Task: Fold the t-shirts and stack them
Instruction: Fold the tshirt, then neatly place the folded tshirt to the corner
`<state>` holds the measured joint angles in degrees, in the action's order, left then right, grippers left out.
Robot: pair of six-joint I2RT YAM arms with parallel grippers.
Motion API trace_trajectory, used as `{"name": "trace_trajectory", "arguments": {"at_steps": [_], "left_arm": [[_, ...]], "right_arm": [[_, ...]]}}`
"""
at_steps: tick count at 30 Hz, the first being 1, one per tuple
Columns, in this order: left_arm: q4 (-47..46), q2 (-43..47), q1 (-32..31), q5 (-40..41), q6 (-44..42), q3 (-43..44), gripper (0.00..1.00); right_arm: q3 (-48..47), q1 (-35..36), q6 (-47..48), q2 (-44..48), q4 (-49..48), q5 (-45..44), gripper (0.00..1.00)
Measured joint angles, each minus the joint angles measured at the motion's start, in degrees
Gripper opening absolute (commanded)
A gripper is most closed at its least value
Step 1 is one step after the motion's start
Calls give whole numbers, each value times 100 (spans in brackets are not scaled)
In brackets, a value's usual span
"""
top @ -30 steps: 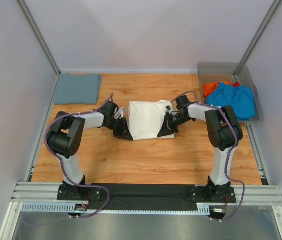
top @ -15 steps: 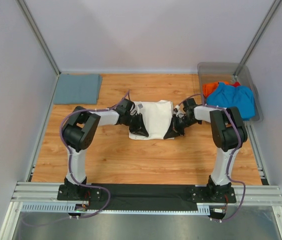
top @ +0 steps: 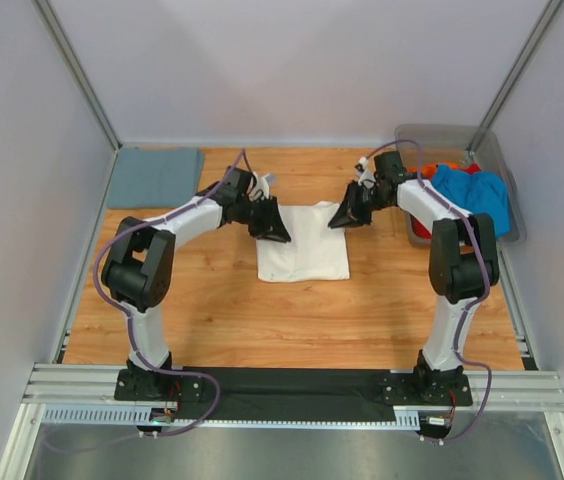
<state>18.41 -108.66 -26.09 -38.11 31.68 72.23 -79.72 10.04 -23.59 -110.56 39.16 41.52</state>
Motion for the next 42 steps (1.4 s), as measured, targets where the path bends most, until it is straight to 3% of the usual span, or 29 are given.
{"name": "trace_trajectory", "arguments": {"at_steps": [6, 14, 17, 20, 23, 26, 29, 32, 39, 42], "left_arm": [[-474, -966, 887, -382, 125, 1421, 27], [-597, -2920, 1408, -992, 476, 2778, 28], [-520, -2924, 1349, -876, 385, 2924, 37], [-297, -2752, 1303, -678, 247, 2879, 48], [317, -2173, 1272, -155, -72, 2638, 57], [951, -1248, 1268, 474, -328, 2247, 64], [1342, 144, 1307, 1084, -444, 1622, 64], [1523, 1641, 1423, 1440, -431, 826, 64], [1810, 4240, 1674, 1742, 50, -1471, 64], [2052, 5156, 1690, 1845, 391, -2461, 65]], "right_arm": [[-1617, -37, -684, -1287, -885, -24, 14], [-2496, -251, -1440, -2841, -1270, 354, 16], [-2876, -350, -1370, -2929, -1049, 273, 23], [-3508, -433, -1005, -2940, -361, -4, 42], [-4111, -476, -472, -2800, 358, -409, 64], [-4057, -409, 22, -2157, 1019, -949, 80], [-3314, -125, 498, -955, 1220, -1657, 91], [-2505, 713, 920, 144, 1193, -2426, 99], [61, 3622, 2693, 1696, -105, -4164, 99], [1071, 4387, 3595, 1856, -638, -4629, 88]]}}
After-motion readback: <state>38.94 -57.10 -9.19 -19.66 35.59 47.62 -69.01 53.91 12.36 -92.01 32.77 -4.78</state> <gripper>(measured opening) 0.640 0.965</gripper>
